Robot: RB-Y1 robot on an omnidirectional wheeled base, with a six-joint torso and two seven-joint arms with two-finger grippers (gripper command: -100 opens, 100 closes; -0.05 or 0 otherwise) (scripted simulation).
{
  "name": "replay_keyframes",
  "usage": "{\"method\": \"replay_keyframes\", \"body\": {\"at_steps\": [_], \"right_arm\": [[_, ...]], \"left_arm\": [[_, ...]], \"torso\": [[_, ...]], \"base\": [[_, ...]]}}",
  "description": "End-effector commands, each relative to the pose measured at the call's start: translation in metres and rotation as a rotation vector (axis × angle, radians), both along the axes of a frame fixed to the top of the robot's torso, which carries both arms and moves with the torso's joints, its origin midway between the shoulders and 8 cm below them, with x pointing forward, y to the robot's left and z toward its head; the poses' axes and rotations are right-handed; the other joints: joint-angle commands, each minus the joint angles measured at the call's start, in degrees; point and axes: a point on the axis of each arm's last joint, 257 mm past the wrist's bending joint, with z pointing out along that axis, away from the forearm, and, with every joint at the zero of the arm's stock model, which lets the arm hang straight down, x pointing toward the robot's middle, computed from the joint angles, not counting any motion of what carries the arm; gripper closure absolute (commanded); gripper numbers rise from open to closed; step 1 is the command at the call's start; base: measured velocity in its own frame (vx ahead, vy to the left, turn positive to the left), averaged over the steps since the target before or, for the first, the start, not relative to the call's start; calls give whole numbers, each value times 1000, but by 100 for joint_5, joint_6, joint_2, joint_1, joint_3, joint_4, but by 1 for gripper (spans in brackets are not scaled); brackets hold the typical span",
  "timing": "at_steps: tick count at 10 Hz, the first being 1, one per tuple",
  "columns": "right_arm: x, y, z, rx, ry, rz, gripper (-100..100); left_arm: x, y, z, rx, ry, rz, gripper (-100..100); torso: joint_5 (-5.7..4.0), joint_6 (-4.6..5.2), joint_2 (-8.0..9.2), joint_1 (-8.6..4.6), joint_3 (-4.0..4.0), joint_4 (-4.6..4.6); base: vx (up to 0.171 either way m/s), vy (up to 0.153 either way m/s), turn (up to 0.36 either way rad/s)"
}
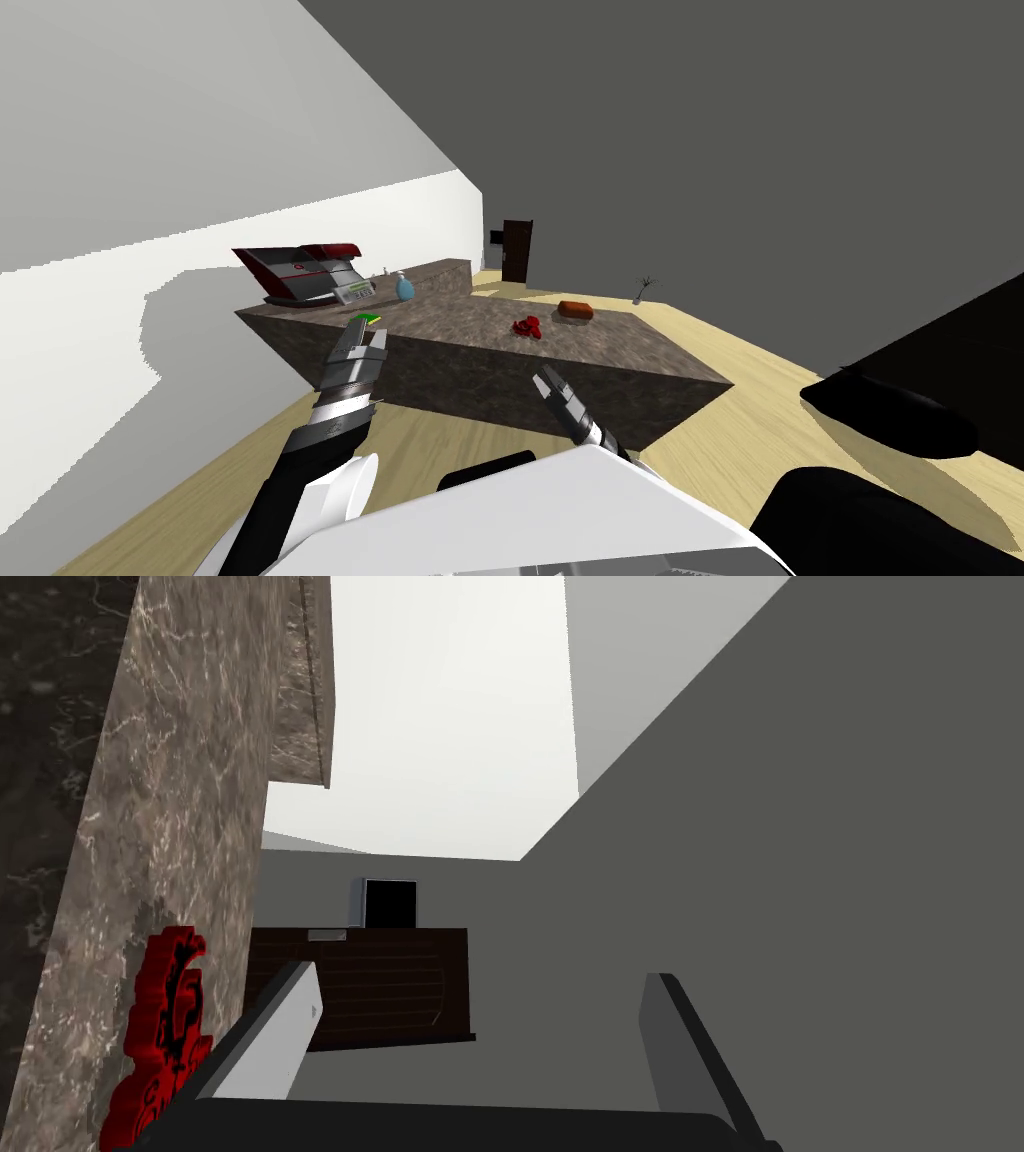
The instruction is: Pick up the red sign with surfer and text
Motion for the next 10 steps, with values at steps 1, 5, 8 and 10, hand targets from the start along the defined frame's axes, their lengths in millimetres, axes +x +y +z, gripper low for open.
{"method": "replay_keyframes", "body": {"at_steps": [1,5,8,10], "right_arm": [[-10,3,-14,-29,40,34,-100],[-44,7,-63,-78,187,111,-100],[-66,3,-88,-119,268,156,-100],[-87,-1,-112,-151,347,191,-100]], "left_arm": [[0,0,0,0,0,0,0],[0,0,0,0,0,0,0],[0,0,0,0,0,0,0],[0,0,0,0,0,0,0]], "torso": [[0,0,0,0,0,0],[0,0,-5,0,-3,-1],[0,-1,-15,0,-8,-3],[0,0,-16,2,-9,-3]], "base": [[-48,-2,109],[-41,5,183],[-17,9,121],[-18,16,190]]}}
